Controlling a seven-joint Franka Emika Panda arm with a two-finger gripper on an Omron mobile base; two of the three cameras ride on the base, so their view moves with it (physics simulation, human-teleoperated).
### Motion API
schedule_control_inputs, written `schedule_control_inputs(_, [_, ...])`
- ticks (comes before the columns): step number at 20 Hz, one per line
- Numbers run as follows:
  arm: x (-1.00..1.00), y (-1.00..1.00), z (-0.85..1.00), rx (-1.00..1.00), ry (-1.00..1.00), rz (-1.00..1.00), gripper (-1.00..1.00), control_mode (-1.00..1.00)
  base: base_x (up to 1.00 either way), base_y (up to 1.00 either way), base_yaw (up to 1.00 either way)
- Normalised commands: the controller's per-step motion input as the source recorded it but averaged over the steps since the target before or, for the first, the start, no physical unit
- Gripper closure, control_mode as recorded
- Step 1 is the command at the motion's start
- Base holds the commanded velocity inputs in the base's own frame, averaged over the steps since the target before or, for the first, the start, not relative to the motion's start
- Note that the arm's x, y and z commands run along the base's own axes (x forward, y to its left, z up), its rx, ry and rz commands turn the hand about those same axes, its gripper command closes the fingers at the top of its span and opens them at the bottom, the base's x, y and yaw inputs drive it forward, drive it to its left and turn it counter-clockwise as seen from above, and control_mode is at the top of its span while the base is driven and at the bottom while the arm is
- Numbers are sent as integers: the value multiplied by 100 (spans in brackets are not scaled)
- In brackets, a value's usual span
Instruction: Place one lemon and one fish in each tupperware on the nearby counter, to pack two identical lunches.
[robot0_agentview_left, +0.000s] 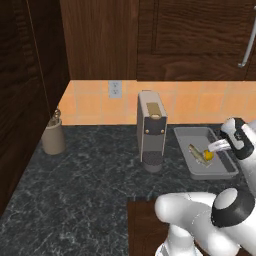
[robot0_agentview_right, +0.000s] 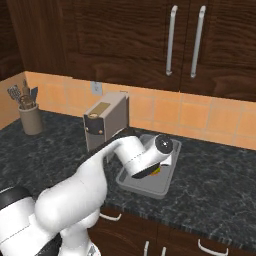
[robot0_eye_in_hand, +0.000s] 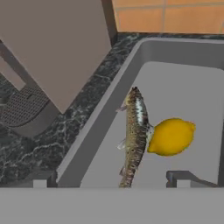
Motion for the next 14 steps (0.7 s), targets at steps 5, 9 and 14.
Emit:
schedule_control_inputs(5, [-100,26,-17,-13,-16,0,-100,-100,0,0,0])
schedule_control_inputs(9, [-100,27,-31,-14,-39,-7,-100,-100,0,0,0])
schedule_control_inputs(14, [-78,25,-18,-5,-16,-6,-100,-100,0,0,0])
